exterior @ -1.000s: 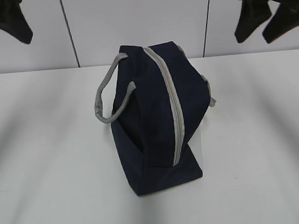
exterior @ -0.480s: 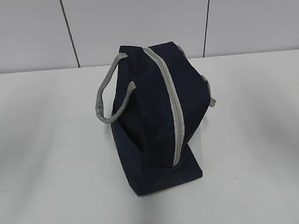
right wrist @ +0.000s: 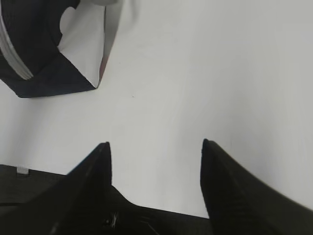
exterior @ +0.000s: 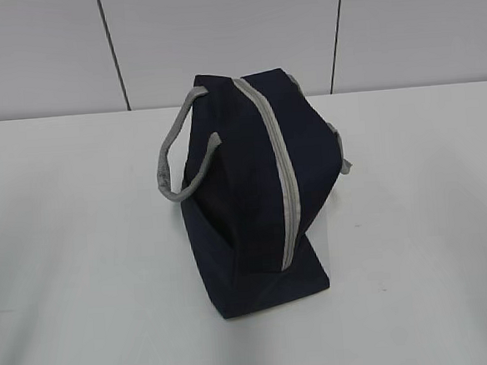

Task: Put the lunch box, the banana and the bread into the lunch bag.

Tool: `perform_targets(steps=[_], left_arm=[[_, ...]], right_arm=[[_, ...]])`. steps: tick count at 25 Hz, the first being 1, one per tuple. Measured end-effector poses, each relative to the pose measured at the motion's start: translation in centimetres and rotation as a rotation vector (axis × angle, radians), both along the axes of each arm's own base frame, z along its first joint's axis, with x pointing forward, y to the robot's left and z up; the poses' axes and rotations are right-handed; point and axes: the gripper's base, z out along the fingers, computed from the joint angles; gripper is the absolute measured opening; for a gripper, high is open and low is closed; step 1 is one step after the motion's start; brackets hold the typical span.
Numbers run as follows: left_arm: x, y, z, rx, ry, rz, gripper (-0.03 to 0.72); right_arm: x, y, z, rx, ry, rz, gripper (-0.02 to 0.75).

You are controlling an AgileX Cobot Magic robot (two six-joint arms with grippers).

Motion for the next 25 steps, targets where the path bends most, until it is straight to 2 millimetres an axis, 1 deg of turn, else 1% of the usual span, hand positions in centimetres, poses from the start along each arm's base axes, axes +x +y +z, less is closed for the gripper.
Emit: perform_targets(steps=[2, 6, 10, 13, 18, 25], left_arm=[[-1.1, 0.2, -0.9, -0.006, -0.011, -0.001, 0.478], [-3.1, 0.6, -2.1, -0.024, -0.046, -0.004, 0.477], [-4.4, 0.9, -2.9, -0.034, -0.078, -0.006, 0.477], [-4.7, 1.0, -3.7, -0.032, -0.073, -0.005, 0.477], [-4.5, 1.0, -5.5, -0.02, -0.03, -0.004, 0.477], [-4.5, 1.0, -5.6, 0.01, -0.039, -0.035, 0.477]], right_arm=[[-2.2, -0.3, -0.7, 0.0, -0.056, -0.001, 0.443], [-5.5, -1.0, -2.7, -0.023, -0.101, -0.011, 0.443], [-7.0, -1.4, -4.7, -0.044, -0.12, -0.022, 0.443], [-7.5, -1.5, -5.1, -0.05, -0.142, -0.028, 0.443], [-7.4, -1.6, -5.1, -0.059, -0.155, -0.034, 0.443], [-6.8, -1.7, -5.6, -0.068, -0.179, -0.04, 0.443]])
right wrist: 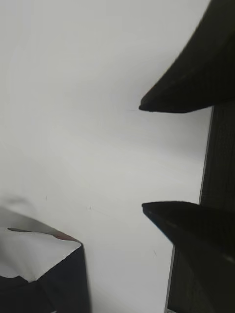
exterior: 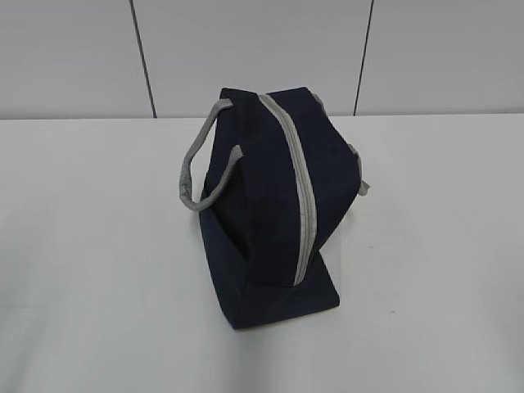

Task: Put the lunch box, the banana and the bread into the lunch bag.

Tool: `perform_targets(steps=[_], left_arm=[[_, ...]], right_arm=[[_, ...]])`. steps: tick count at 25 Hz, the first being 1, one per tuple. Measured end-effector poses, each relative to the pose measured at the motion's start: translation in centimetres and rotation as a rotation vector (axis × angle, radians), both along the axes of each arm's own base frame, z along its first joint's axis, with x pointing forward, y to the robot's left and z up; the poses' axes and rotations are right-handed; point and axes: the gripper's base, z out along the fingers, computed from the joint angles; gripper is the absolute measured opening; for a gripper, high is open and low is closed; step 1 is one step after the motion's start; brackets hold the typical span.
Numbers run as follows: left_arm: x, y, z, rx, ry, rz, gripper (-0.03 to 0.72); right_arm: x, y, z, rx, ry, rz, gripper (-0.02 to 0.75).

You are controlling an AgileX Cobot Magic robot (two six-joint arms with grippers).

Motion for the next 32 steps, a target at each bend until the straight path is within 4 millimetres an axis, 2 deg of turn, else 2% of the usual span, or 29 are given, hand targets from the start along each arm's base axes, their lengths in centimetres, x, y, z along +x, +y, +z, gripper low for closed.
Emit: perform_targets(steps=[19, 25, 32], left_arm=[[-0.2, 0.0, -0.1, 0.008, 0.011, -0.007, 0.477], [-1.8, 0.4, 0.2, -0.016, -0.092, 0.001, 0.477], [-4.0, 1.0, 0.4, -0.034, -0.228, 0.11, 0.477]], right_arm=[[0.1, 0.0, 0.1, 0.001, -0.01, 0.0, 0.442], [0.1, 0.0, 0.1, 0.001, -0.012, 0.0, 0.442], [-0.8, -0.1, 0.1, 0.008, -0.074, -0.042, 0.442]])
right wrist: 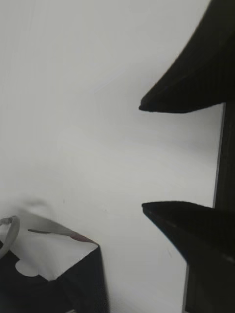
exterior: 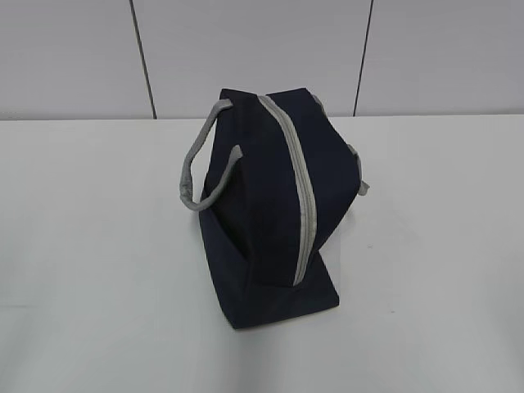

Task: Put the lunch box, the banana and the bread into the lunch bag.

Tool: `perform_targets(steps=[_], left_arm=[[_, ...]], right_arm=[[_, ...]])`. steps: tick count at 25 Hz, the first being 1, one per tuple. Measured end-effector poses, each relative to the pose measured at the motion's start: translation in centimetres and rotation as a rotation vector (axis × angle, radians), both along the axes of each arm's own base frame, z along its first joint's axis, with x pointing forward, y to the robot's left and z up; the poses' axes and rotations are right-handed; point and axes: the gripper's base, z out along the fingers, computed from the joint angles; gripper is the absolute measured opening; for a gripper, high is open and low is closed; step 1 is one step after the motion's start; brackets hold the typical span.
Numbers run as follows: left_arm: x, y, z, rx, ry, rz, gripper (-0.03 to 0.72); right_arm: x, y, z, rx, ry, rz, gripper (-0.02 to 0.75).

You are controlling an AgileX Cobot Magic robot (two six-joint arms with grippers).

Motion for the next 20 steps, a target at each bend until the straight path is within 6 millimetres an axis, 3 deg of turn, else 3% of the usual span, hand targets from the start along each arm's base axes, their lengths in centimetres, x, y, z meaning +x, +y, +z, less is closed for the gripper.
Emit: perform_targets(steps=[7, 20], left_arm=[[-1.2, 0.0, -0.1, -0.005, -0.072, 0.087, 0.477], [-1.4, 0.0, -0.1, -0.006, -0.078, 0.087, 0.465]], right_arm=[[-0.1, 0.1, 0.0, -0.001, -0.002, -0.069, 0.442], [-0.1, 0.1, 0.0, -0.001, -0.002, -0.071, 0.442]])
